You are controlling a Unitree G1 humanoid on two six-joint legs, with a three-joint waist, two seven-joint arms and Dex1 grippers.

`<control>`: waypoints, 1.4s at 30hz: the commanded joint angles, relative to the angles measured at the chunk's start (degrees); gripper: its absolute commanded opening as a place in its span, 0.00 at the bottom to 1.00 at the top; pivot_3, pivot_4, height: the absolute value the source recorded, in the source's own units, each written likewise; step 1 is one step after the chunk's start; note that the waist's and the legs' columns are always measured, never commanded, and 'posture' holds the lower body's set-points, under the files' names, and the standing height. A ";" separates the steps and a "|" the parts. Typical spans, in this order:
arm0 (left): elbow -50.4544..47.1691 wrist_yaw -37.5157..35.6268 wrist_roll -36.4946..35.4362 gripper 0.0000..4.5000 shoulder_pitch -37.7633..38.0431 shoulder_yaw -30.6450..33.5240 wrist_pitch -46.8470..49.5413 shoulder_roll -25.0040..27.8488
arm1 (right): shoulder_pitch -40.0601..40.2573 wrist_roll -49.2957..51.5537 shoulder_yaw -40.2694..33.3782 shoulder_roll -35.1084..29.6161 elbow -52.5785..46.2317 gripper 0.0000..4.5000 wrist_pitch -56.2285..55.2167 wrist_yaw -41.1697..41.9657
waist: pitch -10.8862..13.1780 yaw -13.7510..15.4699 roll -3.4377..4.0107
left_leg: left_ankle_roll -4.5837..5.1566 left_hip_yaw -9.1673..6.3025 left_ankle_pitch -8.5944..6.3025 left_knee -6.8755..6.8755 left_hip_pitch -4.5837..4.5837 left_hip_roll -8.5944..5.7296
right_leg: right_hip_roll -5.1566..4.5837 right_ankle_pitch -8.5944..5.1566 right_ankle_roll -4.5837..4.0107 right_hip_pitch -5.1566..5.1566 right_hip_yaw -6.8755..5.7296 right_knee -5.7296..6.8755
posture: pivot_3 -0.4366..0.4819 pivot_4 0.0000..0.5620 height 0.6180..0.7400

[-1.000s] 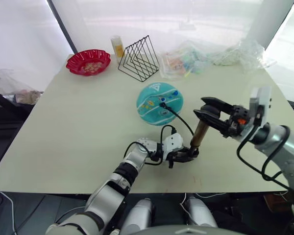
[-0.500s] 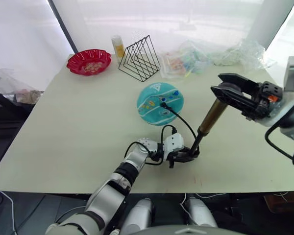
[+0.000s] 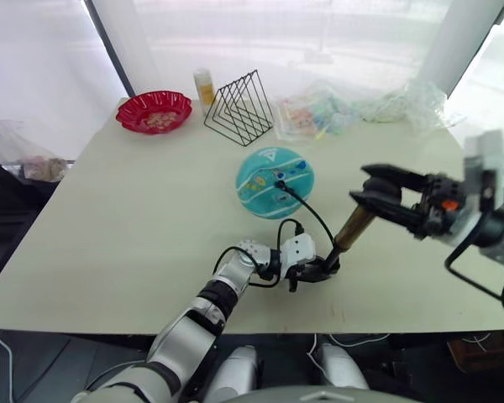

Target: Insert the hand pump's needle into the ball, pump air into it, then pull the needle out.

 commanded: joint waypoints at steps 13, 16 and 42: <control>11.73 3.87 4.81 0.25 0.92 -1.65 -3.40 -0.30 | 10.11 -32.27 21.26 12.13 14.87 0.47 -16.08 4.71 | -0.72 0.31 -0.12 | 0.05 -0.01 -0.04 -0.05 0.23 -0.04 | -0.02 -0.03 0.05 0.16 -0.02 -0.08 | 0.48 0.27 1.00; 13.88 5.30 5.75 0.25 0.87 -1.91 -5.71 -0.52 | 7.88 -32.83 19.18 14.47 16.00 0.47 -18.97 5.04 | -0.96 0.44 0.08 | 0.05 -0.04 -0.04 -0.14 0.52 -0.02 | 0.01 -0.04 0.08 0.45 -0.05 -0.20 | 0.48 0.27 1.00; 16.43 4.65 6.32 0.25 1.31 -1.38 -7.09 -1.23 | -17.36 6.44 -5.21 -4.92 7.52 0.47 8.10 2.93 | 0.20 1.20 0.71 | 0.11 -0.24 -0.04 0.04 -0.56 -0.27 | -0.29 0.20 0.33 -0.19 -0.18 -0.58 | 0.48 0.27 1.00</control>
